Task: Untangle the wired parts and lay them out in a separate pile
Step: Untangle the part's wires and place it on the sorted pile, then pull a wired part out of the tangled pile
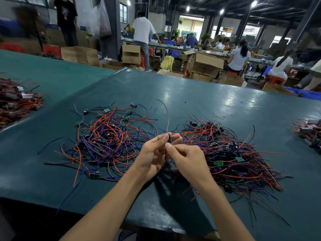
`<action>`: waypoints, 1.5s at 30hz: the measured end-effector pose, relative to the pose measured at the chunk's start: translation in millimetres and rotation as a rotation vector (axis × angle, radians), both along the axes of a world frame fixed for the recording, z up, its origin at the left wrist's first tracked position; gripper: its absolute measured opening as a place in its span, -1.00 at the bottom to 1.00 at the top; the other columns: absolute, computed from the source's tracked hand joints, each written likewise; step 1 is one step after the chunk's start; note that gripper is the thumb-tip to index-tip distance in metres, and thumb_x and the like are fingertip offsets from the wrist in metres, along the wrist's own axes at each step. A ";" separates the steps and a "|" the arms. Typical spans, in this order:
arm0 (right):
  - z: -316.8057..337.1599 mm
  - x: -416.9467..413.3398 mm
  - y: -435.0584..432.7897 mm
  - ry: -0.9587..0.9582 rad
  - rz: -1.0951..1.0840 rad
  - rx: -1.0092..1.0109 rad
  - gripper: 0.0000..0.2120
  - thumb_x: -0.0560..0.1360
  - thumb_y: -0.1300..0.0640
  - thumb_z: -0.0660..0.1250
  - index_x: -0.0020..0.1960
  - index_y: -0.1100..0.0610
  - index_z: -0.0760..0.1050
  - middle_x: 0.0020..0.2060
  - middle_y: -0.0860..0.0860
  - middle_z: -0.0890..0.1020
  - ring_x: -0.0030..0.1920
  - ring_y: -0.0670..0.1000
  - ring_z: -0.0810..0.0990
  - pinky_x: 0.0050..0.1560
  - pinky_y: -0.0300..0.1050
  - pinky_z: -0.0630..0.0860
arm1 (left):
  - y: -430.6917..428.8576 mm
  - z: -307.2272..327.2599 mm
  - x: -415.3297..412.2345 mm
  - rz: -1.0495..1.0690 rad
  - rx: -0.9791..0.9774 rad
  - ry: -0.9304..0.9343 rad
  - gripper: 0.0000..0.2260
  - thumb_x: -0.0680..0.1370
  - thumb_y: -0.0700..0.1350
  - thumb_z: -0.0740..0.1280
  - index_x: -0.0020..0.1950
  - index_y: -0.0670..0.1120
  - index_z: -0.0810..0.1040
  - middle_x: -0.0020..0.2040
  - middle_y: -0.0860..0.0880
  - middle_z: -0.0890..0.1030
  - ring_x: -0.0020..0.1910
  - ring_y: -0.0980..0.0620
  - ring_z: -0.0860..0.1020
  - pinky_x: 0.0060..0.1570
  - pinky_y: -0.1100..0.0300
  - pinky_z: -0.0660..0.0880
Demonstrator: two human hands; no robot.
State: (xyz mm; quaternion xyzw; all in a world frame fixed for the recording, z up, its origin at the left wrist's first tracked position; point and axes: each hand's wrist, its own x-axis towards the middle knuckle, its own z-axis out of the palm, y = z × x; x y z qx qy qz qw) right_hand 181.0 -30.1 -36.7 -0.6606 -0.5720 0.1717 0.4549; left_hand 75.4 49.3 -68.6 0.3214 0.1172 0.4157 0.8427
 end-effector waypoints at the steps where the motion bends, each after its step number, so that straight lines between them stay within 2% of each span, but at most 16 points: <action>1: -0.5 0.1 0.3 0.086 0.038 -0.018 -0.62 0.61 0.05 0.37 -0.26 0.28 0.61 -0.51 -0.10 0.41 -0.44 -0.16 0.31 -0.34 -0.20 0.28 | -0.5 0.5 -0.6 -0.013 0.005 0.013 -0.83 0.54 -0.11 0.36 -0.02 -0.13 0.73 0.11 -0.18 0.70 0.14 -0.07 0.68 0.01 0.04 0.65; 4: 0.2 -2.3 3.3 0.339 0.115 -0.061 -0.72 0.63 0.14 0.35 -0.10 0.31 0.69 -0.27 0.19 0.70 -0.24 -0.02 0.55 -0.14 -0.06 0.52 | -0.9 1.6 -1.5 -0.024 0.024 0.063 -0.81 0.56 -0.07 0.34 -0.03 -0.09 0.74 0.08 -0.16 0.71 0.07 -0.07 0.69 -0.05 0.05 0.65; 6: -2.5 -3.4 5.0 0.479 0.124 -0.079 -0.78 0.62 0.18 0.35 -0.06 0.28 0.71 -0.16 0.24 0.73 -0.18 0.04 0.65 -0.06 0.00 0.62 | 0.4 1.1 -1.7 -0.026 0.014 0.071 -0.82 0.55 -0.08 0.35 -0.03 -0.11 0.73 0.07 -0.18 0.71 0.04 -0.09 0.70 -0.04 -0.02 0.66; 9: -7.0 -3.3 5.4 0.656 0.099 -0.138 -0.79 0.59 0.17 0.38 -0.16 0.21 0.71 -0.21 0.20 0.74 -0.25 0.05 0.69 -0.25 -0.13 0.63 | 1.1 0.2 -2.8 -0.040 0.023 0.131 -0.79 0.54 -0.07 0.37 0.01 -0.17 0.72 0.06 -0.22 0.70 -0.10 -0.07 0.71 -0.16 0.02 0.67; 11: -8.4 -0.3 4.9 0.770 0.086 -0.205 -0.79 0.57 0.15 0.39 -0.20 0.19 0.69 -0.24 0.17 0.72 -0.29 0.08 0.68 -0.28 -0.12 0.62 | 0.0 -1.3 -2.0 -0.031 0.026 0.179 -0.77 0.54 -0.06 0.38 0.04 -0.18 0.71 0.06 -0.22 0.71 -0.18 -0.04 0.72 -0.28 0.09 0.65; 13: -9.7 1.4 3.0 0.865 0.110 -0.275 -0.79 0.58 0.15 0.38 -0.20 0.17 0.67 -0.28 0.15 0.69 -0.33 0.08 0.68 -0.31 -0.12 0.63 | -0.5 -3.1 -0.2 0.003 -0.030 0.163 -0.79 0.51 -0.10 0.41 0.03 -0.20 0.67 0.03 -0.20 0.72 -0.15 -0.05 0.73 -0.32 0.10 0.64; 15: -11.1 0.3 0.3 0.839 0.148 -0.308 -0.79 0.59 0.15 0.36 -0.20 0.17 0.62 -0.31 0.13 0.66 -0.37 0.07 0.67 -0.30 -0.11 0.64 | 2.4 -4.6 1.3 0.068 -0.122 0.097 -0.82 0.46 -0.16 0.42 0.00 -0.22 0.62 0.01 -0.19 0.72 -0.09 -0.06 0.73 -0.28 0.09 0.66; 18: -12.2 -4.4 -7.1 0.663 0.160 -0.263 -0.75 0.61 0.19 0.35 -0.24 0.19 0.60 -0.36 0.16 0.65 -0.40 0.07 0.63 -0.31 -0.10 0.59 | 5.7 -6.7 4.1 0.154 -0.164 0.069 -0.82 0.45 -0.20 0.42 0.00 -0.26 0.60 -0.01 -0.23 0.71 -0.10 -0.10 0.73 -0.22 0.06 0.67; 22: -18.6 -4.2 -29.8 0.096 0.089 -0.138 -0.71 0.58 0.09 0.38 -0.30 0.13 0.63 -0.40 0.03 0.69 -0.36 0.07 0.68 -0.17 0.08 0.66 | 5.6 -12.6 5.7 0.184 -0.154 0.090 -0.81 0.50 -0.24 0.39 0.06 -0.33 0.56 -0.02 -0.28 0.71 -0.09 -0.15 0.73 -0.16 0.08 0.66; 25: -22.1 -7.0 -47.9 -0.082 0.052 -0.058 -0.69 0.55 -0.02 0.35 -0.31 0.08 0.62 -0.41 -0.04 0.66 -0.37 0.00 0.66 -0.20 0.13 0.63 | 6.6 -15.1 6.4 0.191 -0.135 0.120 -0.79 0.52 -0.25 0.38 0.09 -0.34 0.55 0.00 -0.30 0.70 -0.06 -0.17 0.73 -0.10 0.06 0.66; 28: -24.7 -4.8 -53.5 -0.108 0.026 -0.010 -0.70 0.57 0.00 0.37 -0.29 0.10 0.62 -0.41 -0.04 0.65 -0.36 0.00 0.64 -0.22 0.13 0.62 | 5.0 -15.9 8.9 0.179 -0.105 0.147 -0.73 0.45 -0.21 0.42 0.07 -0.35 0.56 0.02 -0.31 0.69 -0.06 -0.18 0.72 -0.07 0.04 0.67; 31: -29.9 1.4 -56.4 -0.157 0.030 -0.085 -0.72 0.58 0.06 0.39 -0.29 0.07 0.63 -0.41 -0.07 0.65 -0.38 -0.04 0.63 -0.22 0.07 0.59 | 7.7 -16.9 7.3 0.195 -0.133 0.133 -0.80 0.53 -0.25 0.38 0.08 -0.35 0.55 0.03 -0.32 0.69 -0.06 -0.18 0.72 -0.09 0.04 0.66; 36: -38.8 8.2 -67.3 0.081 0.001 -0.157 -0.79 0.57 0.14 0.42 -0.24 0.06 0.67 -0.39 0.01 0.69 -0.42 -0.04 0.65 -0.40 -0.21 0.53 | 11.6 -16.6 8.1 0.184 -0.174 0.083 -0.88 0.62 -0.28 0.30 0.09 -0.33 0.52 0.05 -0.32 0.69 -0.03 -0.19 0.72 -0.07 0.01 0.66; 39: -39.4 8.9 -68.7 0.234 -0.034 -0.118 -0.77 0.54 0.08 0.44 -0.26 0.12 0.68 -0.42 0.10 0.67 -0.48 0.02 0.60 -0.49 -0.12 0.50 | 14.3 -14.0 7.1 0.145 -0.209 -0.027 -0.85 0.64 -0.27 0.25 0.10 -0.33 0.55 0.12 -0.32 0.67 0.06 -0.19 0.70 0.02 -0.02 0.66; 42: -37.7 8.5 -70.2 0.328 -0.015 -0.114 -0.79 0.52 0.01 0.44 -0.21 0.10 0.71 -0.41 0.12 0.67 -0.53 0.00 0.55 -0.54 -0.15 0.47 | 16.7 -10.0 1.2 0.049 -0.247 -0.135 -0.77 0.59 -0.24 0.26 0.00 -0.31 0.70 0.18 -0.28 0.66 0.15 -0.17 0.67 0.15 -0.03 0.62; 45: -37.1 9.4 -72.1 0.332 -0.011 -0.087 -0.79 0.49 -0.05 0.41 -0.19 0.05 0.73 -0.38 0.11 0.69 -0.54 -0.01 0.56 -0.56 -0.17 0.46 | 15.7 -6.2 -4.0 -0.011 -0.314 -0.240 -0.75 0.56 -0.28 0.27 0.17 -0.34 0.61 0.20 -0.29 0.64 0.15 -0.19 0.67 0.09 -0.08 0.63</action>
